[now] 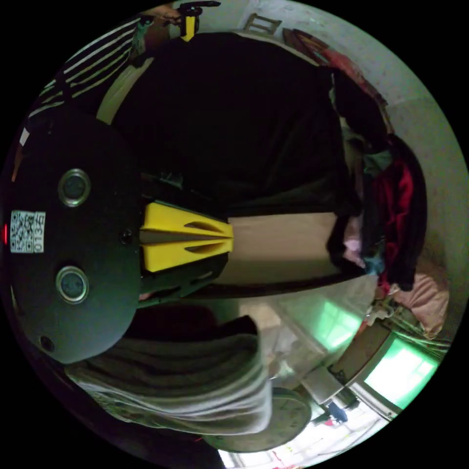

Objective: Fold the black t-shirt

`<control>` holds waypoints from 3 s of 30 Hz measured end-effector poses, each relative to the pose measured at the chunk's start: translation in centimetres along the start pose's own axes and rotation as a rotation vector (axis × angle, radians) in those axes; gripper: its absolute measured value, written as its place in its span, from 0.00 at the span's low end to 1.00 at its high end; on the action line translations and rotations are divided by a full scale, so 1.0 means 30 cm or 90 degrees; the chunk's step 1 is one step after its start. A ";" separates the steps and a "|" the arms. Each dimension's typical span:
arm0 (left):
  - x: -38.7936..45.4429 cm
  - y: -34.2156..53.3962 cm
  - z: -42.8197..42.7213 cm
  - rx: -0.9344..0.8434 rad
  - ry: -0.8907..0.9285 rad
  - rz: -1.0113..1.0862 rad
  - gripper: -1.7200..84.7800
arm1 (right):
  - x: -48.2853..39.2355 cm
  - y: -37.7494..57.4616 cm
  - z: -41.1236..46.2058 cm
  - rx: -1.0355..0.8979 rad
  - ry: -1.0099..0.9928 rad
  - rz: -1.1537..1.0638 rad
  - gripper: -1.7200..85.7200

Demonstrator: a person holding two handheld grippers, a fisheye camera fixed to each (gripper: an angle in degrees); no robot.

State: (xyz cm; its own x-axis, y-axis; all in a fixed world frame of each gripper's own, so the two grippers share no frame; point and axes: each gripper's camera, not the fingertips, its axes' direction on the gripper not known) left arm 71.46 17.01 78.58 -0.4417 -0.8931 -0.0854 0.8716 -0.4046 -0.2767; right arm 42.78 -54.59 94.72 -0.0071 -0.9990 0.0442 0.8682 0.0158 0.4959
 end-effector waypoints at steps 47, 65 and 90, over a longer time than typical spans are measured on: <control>-0.445 0.211 -0.026 0.062 -0.130 0.044 0.02 | -0.489 -0.088 0.178 0.070 -0.244 -0.227 0.02; -0.625 1.085 0.060 0.043 0.050 -0.360 0.18 | -0.344 0.594 0.077 -0.058 -0.086 -0.182 0.10; -0.772 1.405 -0.182 0.096 0.152 -0.257 0.02 | 0.001 0.830 0.205 -0.090 -0.139 -0.039 0.13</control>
State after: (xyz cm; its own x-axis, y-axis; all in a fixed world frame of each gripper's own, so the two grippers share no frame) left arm 117.28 21.71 63.67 -0.7718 -0.5961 -0.2215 0.6339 -0.7490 -0.1928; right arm 61.34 -53.98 112.40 -0.1561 -0.9648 0.2118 0.9231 -0.0663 0.3788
